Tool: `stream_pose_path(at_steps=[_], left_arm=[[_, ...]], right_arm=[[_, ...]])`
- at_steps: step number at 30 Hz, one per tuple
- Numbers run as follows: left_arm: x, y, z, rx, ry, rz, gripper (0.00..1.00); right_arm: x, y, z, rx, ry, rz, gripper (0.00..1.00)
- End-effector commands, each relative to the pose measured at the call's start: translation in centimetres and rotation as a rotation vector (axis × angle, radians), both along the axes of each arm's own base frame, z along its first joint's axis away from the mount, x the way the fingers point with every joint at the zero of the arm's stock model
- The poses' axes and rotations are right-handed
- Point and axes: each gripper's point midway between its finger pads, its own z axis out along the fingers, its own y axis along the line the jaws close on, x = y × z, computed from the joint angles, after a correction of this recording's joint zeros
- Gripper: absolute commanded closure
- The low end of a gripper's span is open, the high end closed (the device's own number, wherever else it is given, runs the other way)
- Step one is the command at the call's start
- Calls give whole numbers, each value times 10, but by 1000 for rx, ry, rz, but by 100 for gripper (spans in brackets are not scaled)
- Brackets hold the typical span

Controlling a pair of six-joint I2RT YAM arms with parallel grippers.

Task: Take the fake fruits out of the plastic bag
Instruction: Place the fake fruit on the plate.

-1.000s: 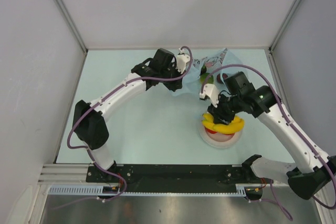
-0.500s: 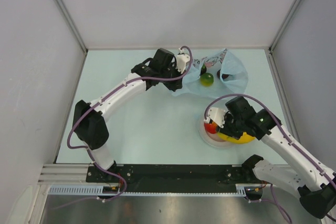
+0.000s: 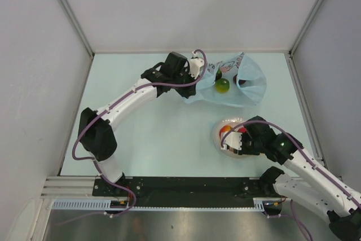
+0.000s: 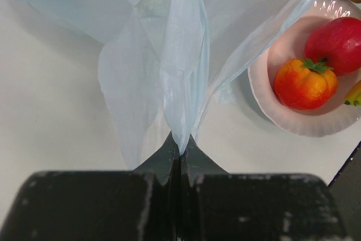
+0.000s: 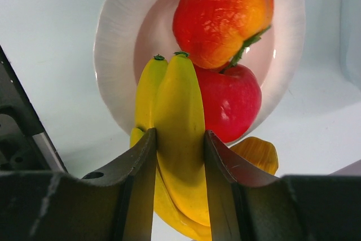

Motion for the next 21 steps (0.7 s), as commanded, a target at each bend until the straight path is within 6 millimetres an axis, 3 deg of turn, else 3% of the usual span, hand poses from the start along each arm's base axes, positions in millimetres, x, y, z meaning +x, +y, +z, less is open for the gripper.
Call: stream_pose_path(at_steps=[1,5,21], left_arm=[[9,-4,13,-38,-28,13,100],[8,-4,12,-38,-25,14,100],[5,-4,9,-39,-15,6,100]], right_arm=[[11,3,3,-36,-101,83,100],[10,0,-7,-74,-127,131,100],[8,9,-17,-68,-116,157,100]])
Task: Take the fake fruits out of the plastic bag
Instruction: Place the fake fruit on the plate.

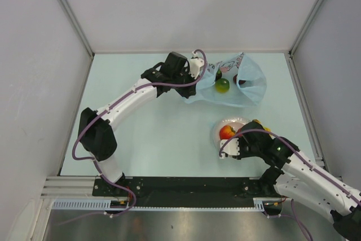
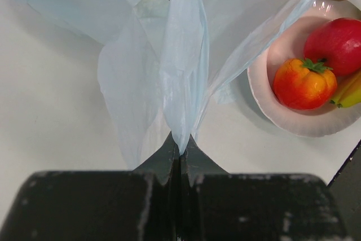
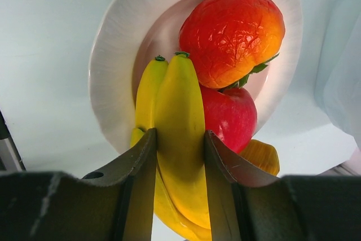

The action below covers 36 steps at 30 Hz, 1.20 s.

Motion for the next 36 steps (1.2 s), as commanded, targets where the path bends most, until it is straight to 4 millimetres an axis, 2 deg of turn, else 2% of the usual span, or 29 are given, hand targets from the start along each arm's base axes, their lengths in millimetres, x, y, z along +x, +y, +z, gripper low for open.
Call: stream_pose_path(at_steps=[1,4,6,15,17,21,23,24,26,27,30,36], left_arm=[[5,-3,9,-38,-15,6,100],[5,-4,9,-39,-13,5,100],[5,-4,8,-38,-13,12,100],[5,-6,8,-44,-7,7,100],[6,-5,7,-43,-8,8,100],[3,-5,5,-39,-3,2,100],[3,-5,6,-42,-4,0,100],[3,-5,6,-41,-3,0,100],[3,-6,6,-42,-2,-1,100],[3,-7,6,-45,1,-2,100],[4,-7,6,-46,3,-5,100],[3,-11,6,-56,14,-16,100]], right_arm=[[5,3,1,9,-30,3,100],[3,3,0,6,-31,25,99],[0,1,-1,-1,-29,43,88],[-11,5,3,26,-43,143,87],[-10,5,2,21,-41,139,83],[-10,3,0,9,-33,126,56],[-10,3,0,8,-33,127,46],[-12,2,2,16,-43,138,36],[-15,6,11,51,-66,176,26],[-15,9,24,89,-118,202,18],[-12,20,57,184,-217,233,9],[17,33,125,325,-399,140,10]])
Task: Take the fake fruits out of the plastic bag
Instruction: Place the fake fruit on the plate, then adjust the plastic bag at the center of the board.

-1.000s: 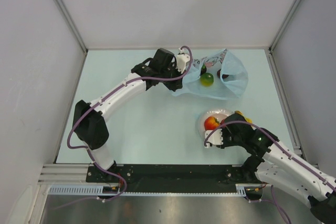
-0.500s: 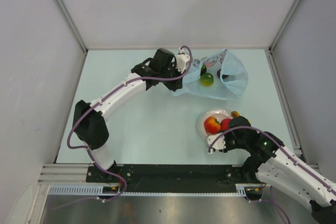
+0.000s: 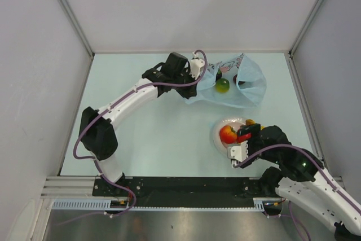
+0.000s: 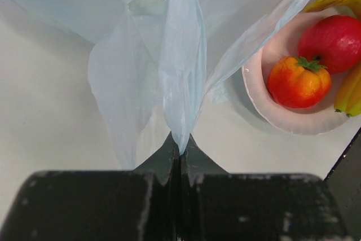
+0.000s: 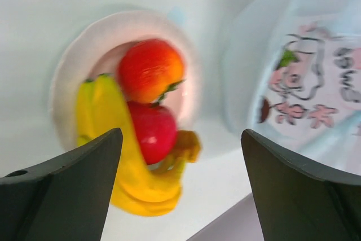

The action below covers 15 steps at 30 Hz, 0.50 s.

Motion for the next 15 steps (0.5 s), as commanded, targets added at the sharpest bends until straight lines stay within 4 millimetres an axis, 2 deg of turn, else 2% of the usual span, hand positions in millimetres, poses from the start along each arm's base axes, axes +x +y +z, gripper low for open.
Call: stream_pose_path(at_steps=[1,2,4,5,6,9,10,11,14,15], left_arm=[[6,-9,10,-45,-12,-5,100],[6,-8,10,-43,-12,-5,100],[6,-8,10,-45,-10,-4,100],[5,-8,8,-44,-3,-3,100],[5,-8,7,-44,2,4,100],[7,-7,7,-44,15,36,100],[6,-6,7,-38,21,40,100],[7,-5,10,-36,11,43,100],[21,10,9,20,-41,137,100],[25,15,9,39,-57,162,100]], right_arm=[[29,20,60,175,-125,-74,10],[38,26,76,222,-152,-96,12],[55,29,87,303,-130,-217,13],[70,39,91,328,-118,-253,14],[76,46,97,367,-94,-269,16],[111,62,96,484,2,-386,29],[121,63,98,521,13,-422,31],[142,64,90,574,74,-497,35],[179,59,95,708,123,-642,44],[191,63,76,692,168,-686,45]])
